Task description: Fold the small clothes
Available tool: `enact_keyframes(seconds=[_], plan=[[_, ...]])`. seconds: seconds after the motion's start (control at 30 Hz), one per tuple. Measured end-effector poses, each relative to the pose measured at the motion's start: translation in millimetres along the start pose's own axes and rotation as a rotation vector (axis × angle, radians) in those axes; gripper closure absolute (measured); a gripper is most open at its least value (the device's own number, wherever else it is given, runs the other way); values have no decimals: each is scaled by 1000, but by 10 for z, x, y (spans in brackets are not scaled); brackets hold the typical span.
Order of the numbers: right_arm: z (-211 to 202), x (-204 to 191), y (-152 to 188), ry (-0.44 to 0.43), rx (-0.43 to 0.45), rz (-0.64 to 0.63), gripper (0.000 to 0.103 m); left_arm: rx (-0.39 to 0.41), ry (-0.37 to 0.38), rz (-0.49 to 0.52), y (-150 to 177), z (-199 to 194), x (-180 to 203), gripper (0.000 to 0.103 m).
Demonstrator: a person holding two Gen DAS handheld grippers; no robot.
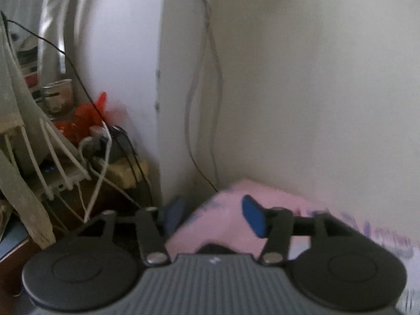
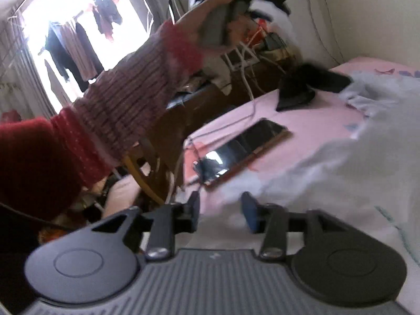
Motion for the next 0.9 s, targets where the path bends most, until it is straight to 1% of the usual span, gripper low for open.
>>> enact_keyframes(seconds=[0.03, 0.07, 0.1, 0.17, 0.23, 0.27, 0.33, 0.43, 0.47, 0.53, 0.57, 0.6, 0.63, 0.67, 0.7, 0.73, 0.77, 0.83, 0.9], plan=[[-119, 86, 28, 9, 9, 23, 58, -7, 21, 31, 109, -46, 62, 39], [-219, 170, 39, 30, 19, 46, 58, -17, 33, 72, 214, -66, 109, 31], [-300, 250, 49, 56, 26, 66, 58, -23, 28, 113, 318, -78, 158, 22], [-434, 415, 96, 100, 42, 112, 57, -31, 4, 160, 441, -50, 206, 15], [-533, 591, 122, 144, 63, 164, 56, -46, -14, 160, 486, 17, 160, 10], [-579, 677, 162, 167, 77, 183, 55, -60, -32, 154, 500, 89, 98, 6], [-647, 789, 196, 197, 111, 224, 55, -109, -84, 127, 547, 216, -12, 5], [-712, 889, 237, 227, 148, 263, 54, -211, -98, 72, 715, 473, -200, 6], [-711, 920, 252, 234, 155, 271, 53, -238, -106, 60, 761, 555, -255, 10], [-704, 971, 268, 235, 163, 291, 53, -287, -116, 52, 864, 742, -369, 29], [-715, 995, 278, 235, 165, 300, 53, -317, -110, 45, 915, 828, -400, 56], [-754, 1017, 289, 235, 166, 309, 53, -353, -94, 35, 967, 894, -406, 87], [-760, 1042, 300, 235, 166, 317, 53, -395, -66, 22, 1035, 951, -383, 101], [-754, 1066, 308, 233, 166, 324, 53, -412, -51, 17, 1064, 962, -353, 101], [-750, 1088, 313, 230, 168, 328, 53, -409, -56, 29, 1052, 948, -330, 101], [-742, 1102, 322, 227, 173, 332, 53, -396, -62, 42, 1001, 899, -302, 101], [-729, 1118, 331, 226, 177, 339, 53, -373, -44, 35, 914, 831, -279, 101], [-735, 1164, 357, 216, 187, 362, 53, -310, 16, -16, 620, 606, -210, 101], [-769, 1200, 375, 195, 202, 387, 54, -224, 80, -43, 232, 281, -65, 101]])
Point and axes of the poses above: each gripper's, at about its wrist camera, not at the fingertips, and z roughly the way its jaws point, x to its right, y to its underside, the point moved 9 cm from there along z, roughly the way its jaws point, and after that the axes turned 7 degrees about z, right-handed, at the moved point
